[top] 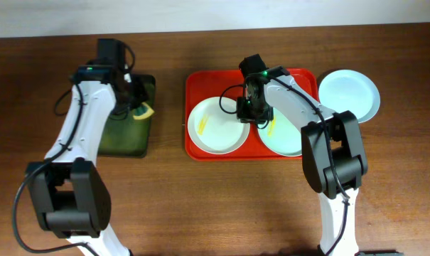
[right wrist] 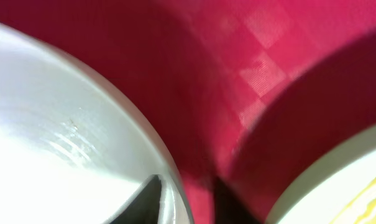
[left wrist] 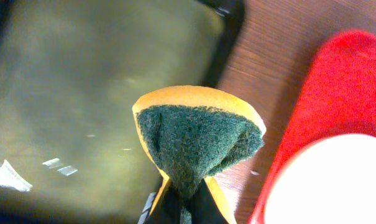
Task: Clean dirty plates on tray and stack at the side
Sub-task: 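Scrub the cream plate with the sponge in left gripper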
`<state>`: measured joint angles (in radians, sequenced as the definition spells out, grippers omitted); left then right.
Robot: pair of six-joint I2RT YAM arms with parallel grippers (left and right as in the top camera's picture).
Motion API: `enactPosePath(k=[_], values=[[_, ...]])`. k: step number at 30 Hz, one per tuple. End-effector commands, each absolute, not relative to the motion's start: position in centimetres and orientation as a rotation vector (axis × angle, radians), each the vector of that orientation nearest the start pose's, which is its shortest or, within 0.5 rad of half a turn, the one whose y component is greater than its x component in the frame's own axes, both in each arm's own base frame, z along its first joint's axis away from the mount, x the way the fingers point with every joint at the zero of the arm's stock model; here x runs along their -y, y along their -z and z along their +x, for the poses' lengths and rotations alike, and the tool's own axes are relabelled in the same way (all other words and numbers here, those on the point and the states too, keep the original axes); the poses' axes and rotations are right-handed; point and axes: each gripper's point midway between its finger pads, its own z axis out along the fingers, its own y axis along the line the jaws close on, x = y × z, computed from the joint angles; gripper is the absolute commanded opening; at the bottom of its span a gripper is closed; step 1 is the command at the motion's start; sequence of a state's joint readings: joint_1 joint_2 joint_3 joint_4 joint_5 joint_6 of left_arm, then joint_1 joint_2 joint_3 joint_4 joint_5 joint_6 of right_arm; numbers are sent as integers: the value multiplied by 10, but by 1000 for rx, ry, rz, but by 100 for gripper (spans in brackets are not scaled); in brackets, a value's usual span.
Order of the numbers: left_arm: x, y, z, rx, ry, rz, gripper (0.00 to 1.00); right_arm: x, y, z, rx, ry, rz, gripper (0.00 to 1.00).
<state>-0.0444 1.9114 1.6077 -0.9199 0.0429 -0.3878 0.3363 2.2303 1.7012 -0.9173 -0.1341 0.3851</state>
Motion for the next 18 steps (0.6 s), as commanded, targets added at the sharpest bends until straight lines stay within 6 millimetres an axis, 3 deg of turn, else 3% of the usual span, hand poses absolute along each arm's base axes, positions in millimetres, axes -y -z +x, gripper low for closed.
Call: enactPosePath(k=[1,4,8,12,14,16,18], values=[[54,-120,442,-2780,212,-354,0,-171,4,412,-3100,-225,82,5],[70,-120,438,-2794,247,-312,0,-173,3,412,-3095,-237,28,4],[113,-120,428,-2821,325,-197,0,-176,2,423,-3044,-263,-99,4],[152,-121,418,-2826,347,-69,0,-158,0,418,-3087,-244,-45,5],[167,-123,420,-2802,362,-21,0,-151,-4,417,-3111,-272,-3,17],[176,-120,423,-2787,372,4,0,-153,-5,415,-3122,-348,18,48],[183,-111,423,-2805,377,-1,0,-153,-6,415,-3124,-359,23,48]])
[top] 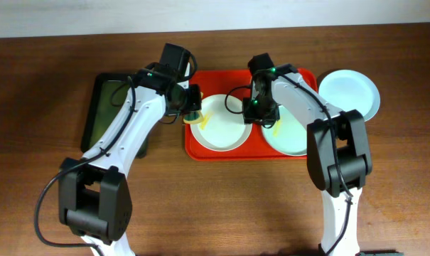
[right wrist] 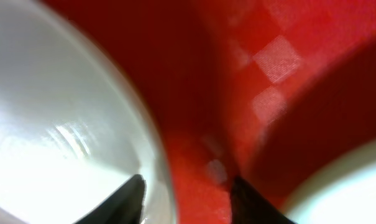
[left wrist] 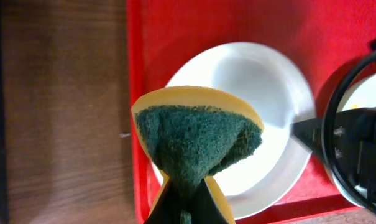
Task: Clean dirty plates on tray and stack at the side
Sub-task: 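Scrub the cream plate with the sponge in left gripper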
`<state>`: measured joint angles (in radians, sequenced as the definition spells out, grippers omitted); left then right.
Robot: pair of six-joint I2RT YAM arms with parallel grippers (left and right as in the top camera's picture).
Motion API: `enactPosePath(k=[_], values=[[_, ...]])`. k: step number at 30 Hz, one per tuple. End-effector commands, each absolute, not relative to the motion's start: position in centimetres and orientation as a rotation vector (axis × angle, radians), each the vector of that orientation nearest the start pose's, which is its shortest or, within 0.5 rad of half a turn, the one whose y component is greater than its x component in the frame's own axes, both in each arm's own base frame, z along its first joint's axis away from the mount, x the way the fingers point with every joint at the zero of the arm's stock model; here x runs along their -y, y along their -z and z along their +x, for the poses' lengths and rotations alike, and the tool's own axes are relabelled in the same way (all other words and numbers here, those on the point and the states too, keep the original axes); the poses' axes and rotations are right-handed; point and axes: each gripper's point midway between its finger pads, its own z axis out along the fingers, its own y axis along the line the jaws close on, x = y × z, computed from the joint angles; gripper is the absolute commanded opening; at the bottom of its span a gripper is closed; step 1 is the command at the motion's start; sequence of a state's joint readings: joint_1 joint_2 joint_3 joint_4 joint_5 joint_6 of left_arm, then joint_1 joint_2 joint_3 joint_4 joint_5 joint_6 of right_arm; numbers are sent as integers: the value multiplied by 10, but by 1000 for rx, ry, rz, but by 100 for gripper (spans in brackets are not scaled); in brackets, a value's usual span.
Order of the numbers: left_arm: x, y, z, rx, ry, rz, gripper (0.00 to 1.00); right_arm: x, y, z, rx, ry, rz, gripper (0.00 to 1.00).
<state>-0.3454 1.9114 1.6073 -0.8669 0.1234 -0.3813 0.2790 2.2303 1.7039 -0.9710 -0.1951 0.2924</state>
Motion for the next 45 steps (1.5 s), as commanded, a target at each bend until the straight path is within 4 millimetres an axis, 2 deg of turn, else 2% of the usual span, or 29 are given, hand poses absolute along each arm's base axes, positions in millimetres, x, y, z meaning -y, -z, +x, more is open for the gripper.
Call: enactPosePath(k=[1,2,4,7,10,14,17,21,23,25,27,29,31,33,35,38,41,43,45], values=[[187,-104,422,-2817,378,-1,0,-153,-6,415,-3124,-359,35,42],[191,-97,421,-2831,375,6,0,-153,-6,415,-3125,-359,62,30],[200,-82,420,-2851,371,33,0,-153,-6,416,-3124,-360,87,17],[208,-68,419,-2873,367,45,0,-153,-6,415,-3125,-361,88,4],[213,-61,420,-2876,377,54,0,-153,-6,416,-3123,-362,79,4],[218,-62,422,-2861,392,65,0,-160,-8,421,-3077,-417,-138,4],[222,-55,418,-2882,415,76,0,-161,-8,423,-3069,-419,-137,4],[223,-30,416,-2929,400,76,0,-161,-8,423,-3070,-419,-124,4],[230,-22,416,-2938,445,83,0,-161,-8,424,-3065,-420,-125,4],[239,-13,421,-2926,505,94,0,-161,-8,425,-3063,-421,-126,4],[238,-8,425,-2916,486,92,0,-161,-8,424,-3064,-420,-127,4],[216,-2,433,-2898,289,59,0,-161,-8,424,-3065,-420,-127,4],[181,-1,441,-2860,6,18,0,-161,-8,424,-3065,-420,-127,4],[149,-6,447,-2798,-256,-12,0,-161,-7,424,-3067,-419,-127,4],[131,-16,452,-2741,-394,-30,0,-161,-6,424,-3068,-419,-127,4],[138,-36,459,-2708,-341,-40,0,-161,-6,424,-3068,-419,-127,4],[177,-62,460,-2728,-21,-24,0,-161,-7,424,-3067,-420,-127,4],[208,-69,458,-2744,242,-75,0,-161,-7,424,-3067,-420,-127,4],[235,-68,456,-2750,441,-30,0,-161,-7,424,-3067,-420,-127,4]])
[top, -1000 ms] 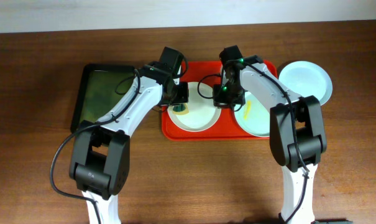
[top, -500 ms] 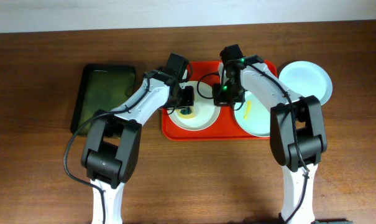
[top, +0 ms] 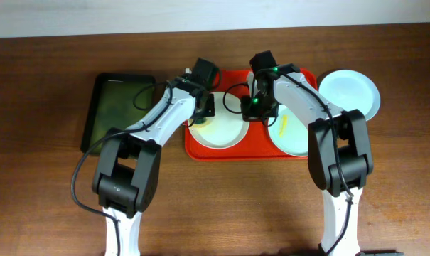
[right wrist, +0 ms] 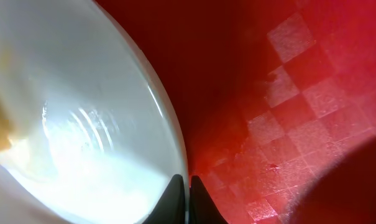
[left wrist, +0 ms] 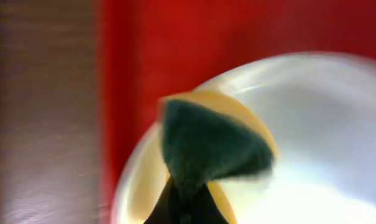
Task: Clean dirty plates on tray and stack at the side
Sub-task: 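Scrub the cream plate with the sponge in left gripper, then lift cream plate with right gripper and stack it on the light blue plate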
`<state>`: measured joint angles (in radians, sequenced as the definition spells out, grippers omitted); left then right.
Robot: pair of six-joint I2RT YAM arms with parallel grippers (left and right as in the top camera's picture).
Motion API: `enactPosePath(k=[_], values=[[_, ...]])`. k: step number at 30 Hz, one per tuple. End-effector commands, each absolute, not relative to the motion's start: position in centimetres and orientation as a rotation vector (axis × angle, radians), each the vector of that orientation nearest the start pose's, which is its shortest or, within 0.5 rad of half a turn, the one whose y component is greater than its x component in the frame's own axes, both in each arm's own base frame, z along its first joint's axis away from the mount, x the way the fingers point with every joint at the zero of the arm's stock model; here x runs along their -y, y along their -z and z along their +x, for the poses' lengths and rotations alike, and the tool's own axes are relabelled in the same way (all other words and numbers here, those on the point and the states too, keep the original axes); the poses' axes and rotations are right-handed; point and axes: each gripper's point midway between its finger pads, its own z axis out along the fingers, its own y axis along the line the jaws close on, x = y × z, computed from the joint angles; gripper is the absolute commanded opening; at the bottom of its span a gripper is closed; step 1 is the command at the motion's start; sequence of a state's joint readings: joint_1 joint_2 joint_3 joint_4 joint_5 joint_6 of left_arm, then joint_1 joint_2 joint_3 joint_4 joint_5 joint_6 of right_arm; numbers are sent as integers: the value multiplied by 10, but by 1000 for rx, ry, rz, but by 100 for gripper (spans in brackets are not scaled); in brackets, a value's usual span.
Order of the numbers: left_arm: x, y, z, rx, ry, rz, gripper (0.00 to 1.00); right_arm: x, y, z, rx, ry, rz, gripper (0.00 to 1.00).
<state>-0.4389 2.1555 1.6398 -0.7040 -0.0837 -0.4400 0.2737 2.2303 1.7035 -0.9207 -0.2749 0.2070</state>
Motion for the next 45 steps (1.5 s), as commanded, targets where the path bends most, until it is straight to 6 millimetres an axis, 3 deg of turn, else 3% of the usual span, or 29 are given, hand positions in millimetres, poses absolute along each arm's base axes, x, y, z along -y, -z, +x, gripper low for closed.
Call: enactPosePath(k=[1,4,7,13,15,18,20,23,25,27,30,34,39,42,45], values=[[241,-64,455,-2758,470,-18,0,-161,-7,424,-3067,-420,-127,4],[247,-41,452,-2793,459,-4,0,-161,-7,424,-3067,-420,-127,4],[237,-20,452,-2827,383,-23,0,-161,-7,424,-3067,-420,-127,4],[140,-15,456,-2778,-281,-149,0,-161,-7,424,-3067,-419,-127,4],[125,-23,457,-2739,-400,-159,0,-161,-7,424,-3066,-419,-127,4],[126,-50,462,-2696,-366,-171,0,-162,-7,426,-3059,-421,-128,4],[137,-76,462,-2675,-250,-179,0,-162,-7,425,-3060,-421,-128,4],[158,-117,461,-2623,40,-374,0,-161,-7,422,-3073,-418,-133,4],[160,-137,462,-2594,140,-399,0,-160,-11,420,-3077,-416,-144,4],[140,-149,461,-2581,95,-404,0,-161,-26,421,-3046,-422,-174,4],[90,-138,446,-2676,-42,-434,0,-157,-63,428,-2972,-377,-215,4],[30,-126,418,-2793,-148,-609,0,-125,-131,444,-2798,-17,-198,4],[15,-121,394,-2886,-187,-670,0,-95,-206,449,-2536,449,-195,4],[14,-120,390,-2901,-202,-670,0,-92,-236,444,-2411,691,-283,4],[11,-120,389,-2900,-224,-672,0,-102,-265,436,-2251,1012,-468,4]])
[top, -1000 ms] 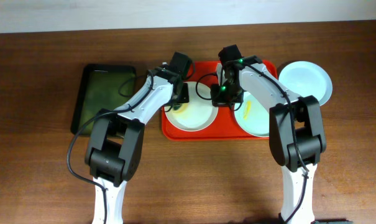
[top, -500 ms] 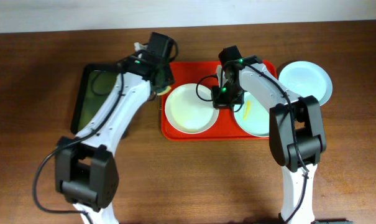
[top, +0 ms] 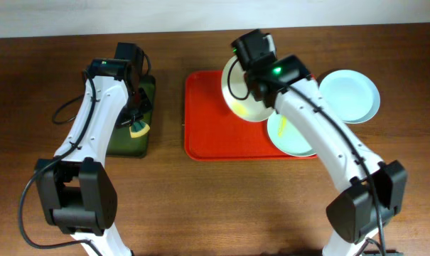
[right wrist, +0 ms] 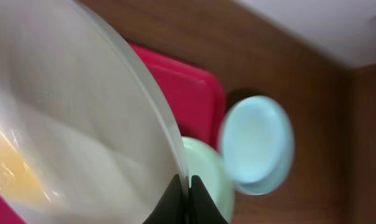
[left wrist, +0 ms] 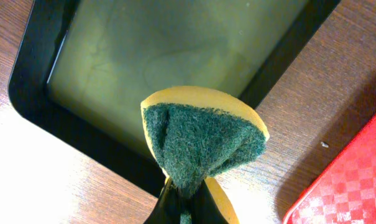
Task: Clean dirty plates on tray and stack at the side
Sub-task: 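Lift cream plate with right gripper and stack it on the light blue plate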
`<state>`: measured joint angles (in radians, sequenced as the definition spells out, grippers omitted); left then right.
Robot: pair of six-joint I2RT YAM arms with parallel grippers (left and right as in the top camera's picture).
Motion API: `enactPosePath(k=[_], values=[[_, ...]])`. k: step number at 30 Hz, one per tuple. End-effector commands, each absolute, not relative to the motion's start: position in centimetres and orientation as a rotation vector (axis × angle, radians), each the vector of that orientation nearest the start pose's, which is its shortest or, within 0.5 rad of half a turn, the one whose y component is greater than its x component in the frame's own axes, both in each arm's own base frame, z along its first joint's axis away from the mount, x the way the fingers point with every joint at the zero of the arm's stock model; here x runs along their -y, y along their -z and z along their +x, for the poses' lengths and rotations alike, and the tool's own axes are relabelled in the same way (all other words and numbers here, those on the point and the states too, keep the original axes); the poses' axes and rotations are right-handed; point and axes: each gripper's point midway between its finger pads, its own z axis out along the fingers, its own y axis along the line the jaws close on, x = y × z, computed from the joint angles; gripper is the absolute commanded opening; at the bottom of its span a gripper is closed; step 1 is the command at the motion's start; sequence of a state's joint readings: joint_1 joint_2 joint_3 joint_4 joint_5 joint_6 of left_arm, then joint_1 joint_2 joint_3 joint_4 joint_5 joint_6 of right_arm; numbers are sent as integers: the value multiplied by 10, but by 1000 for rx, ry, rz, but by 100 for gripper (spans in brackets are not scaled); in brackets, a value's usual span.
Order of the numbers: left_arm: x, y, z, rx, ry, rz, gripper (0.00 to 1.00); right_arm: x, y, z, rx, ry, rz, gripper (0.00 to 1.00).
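My right gripper (right wrist: 189, 186) is shut on the rim of a white plate (top: 237, 92), which it holds tilted in the air over the red tray (top: 207, 135). A yellow smear shows on the plate's (right wrist: 63, 124) face. A pale green plate (top: 294, 135) with a yellow streak lies on the tray's right side. At the left, my left gripper (left wrist: 186, 196) is shut on a folded yellow-and-green sponge (left wrist: 200, 137), over the right edge of the black basin (left wrist: 144, 56). In the overhead view the sponge (top: 138, 129) hangs at the basin's right rim.
A clean light blue plate (top: 350, 96) lies on the wooden table right of the tray. The black basin (top: 119, 139) holds greenish water. The tray's corner (left wrist: 355, 180) sits just right of the sponge. Cables run along both arms.
The left gripper and sponge have gone from the white plate on the tray back to the basin's right edge. The right gripper has raised the white plate off the tray and tilted it.
First the sponge hung over the basin while the right jaws stood open astride the white plate's rim. Then the sponge was at the plate's left edge. Later it was on the plate, with the right jaws shut on the rim. Now the plate is aloft.
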<state>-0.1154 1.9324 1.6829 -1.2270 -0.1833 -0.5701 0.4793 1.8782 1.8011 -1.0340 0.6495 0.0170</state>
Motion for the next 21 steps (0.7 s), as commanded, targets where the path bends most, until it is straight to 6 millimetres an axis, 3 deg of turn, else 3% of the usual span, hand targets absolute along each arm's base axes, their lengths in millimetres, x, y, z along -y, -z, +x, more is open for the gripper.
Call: enactPosePath(k=[1,4,6,15,17,19,21], values=[[9,-121,389,-2893,-242,-671,0,-106,-283,432,-2161,1161,-512,4],[9,-120,389,-2894,-239,-673,0,-115,-314,422,-2002,1368,-508,4],[9,-120,389,-2895,-236,-673,0,-119,-323,417,-1953,1415,-483,4],[9,-120,386,-2904,-247,-672,0,-120,-325,418,-1949,1399,-456,4],[9,-120,386,-2903,-247,-673,0,-139,-291,426,-2085,1088,-459,4],[8,-120,386,-2903,-248,-672,0,-159,-233,436,-2314,673,-542,4],[8,-120,386,-2905,-248,-672,0,-140,-216,445,-2411,524,-436,4]])
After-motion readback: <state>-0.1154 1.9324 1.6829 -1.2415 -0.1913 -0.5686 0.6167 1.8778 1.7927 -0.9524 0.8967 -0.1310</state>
